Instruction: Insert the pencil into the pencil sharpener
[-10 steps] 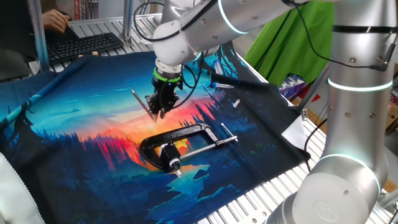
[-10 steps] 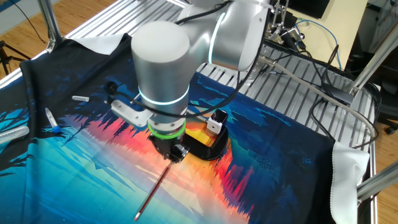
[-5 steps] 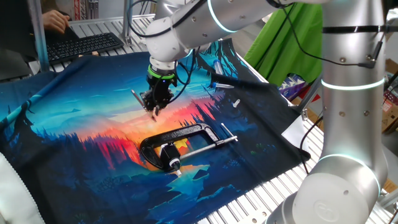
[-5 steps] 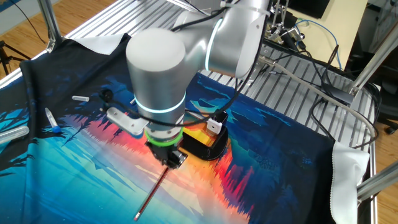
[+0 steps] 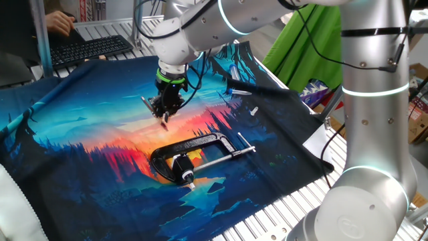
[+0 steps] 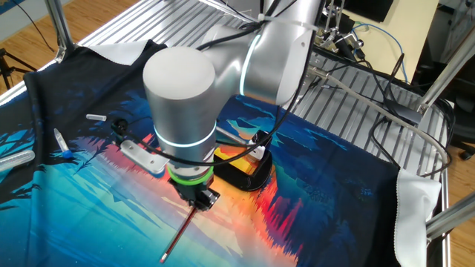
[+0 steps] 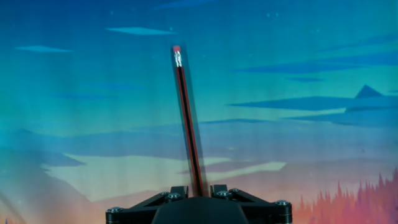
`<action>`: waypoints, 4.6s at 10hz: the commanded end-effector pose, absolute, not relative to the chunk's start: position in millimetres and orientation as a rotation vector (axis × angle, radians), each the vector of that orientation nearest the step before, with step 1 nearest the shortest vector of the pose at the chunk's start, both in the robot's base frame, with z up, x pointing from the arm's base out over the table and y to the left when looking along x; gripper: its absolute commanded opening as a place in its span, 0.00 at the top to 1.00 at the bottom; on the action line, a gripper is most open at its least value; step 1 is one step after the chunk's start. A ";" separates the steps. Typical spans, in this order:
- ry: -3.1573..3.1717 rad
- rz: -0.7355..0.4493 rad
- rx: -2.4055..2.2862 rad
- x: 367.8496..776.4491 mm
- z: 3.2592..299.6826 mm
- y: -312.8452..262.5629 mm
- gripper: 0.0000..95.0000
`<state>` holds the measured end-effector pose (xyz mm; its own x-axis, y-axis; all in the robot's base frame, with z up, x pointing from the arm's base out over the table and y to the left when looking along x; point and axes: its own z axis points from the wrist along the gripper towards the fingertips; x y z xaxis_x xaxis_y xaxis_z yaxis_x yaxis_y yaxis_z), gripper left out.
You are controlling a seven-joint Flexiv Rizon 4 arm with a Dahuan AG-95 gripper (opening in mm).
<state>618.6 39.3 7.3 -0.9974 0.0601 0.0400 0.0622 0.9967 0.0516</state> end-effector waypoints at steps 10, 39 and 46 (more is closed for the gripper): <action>-3.103 -0.082 -0.083 624.2 1.2 42.4 1.00; -3.125 0.011 0.015 488.4 65.6 114.3 1.00; -3.123 0.046 0.021 489.5 61.3 104.7 1.00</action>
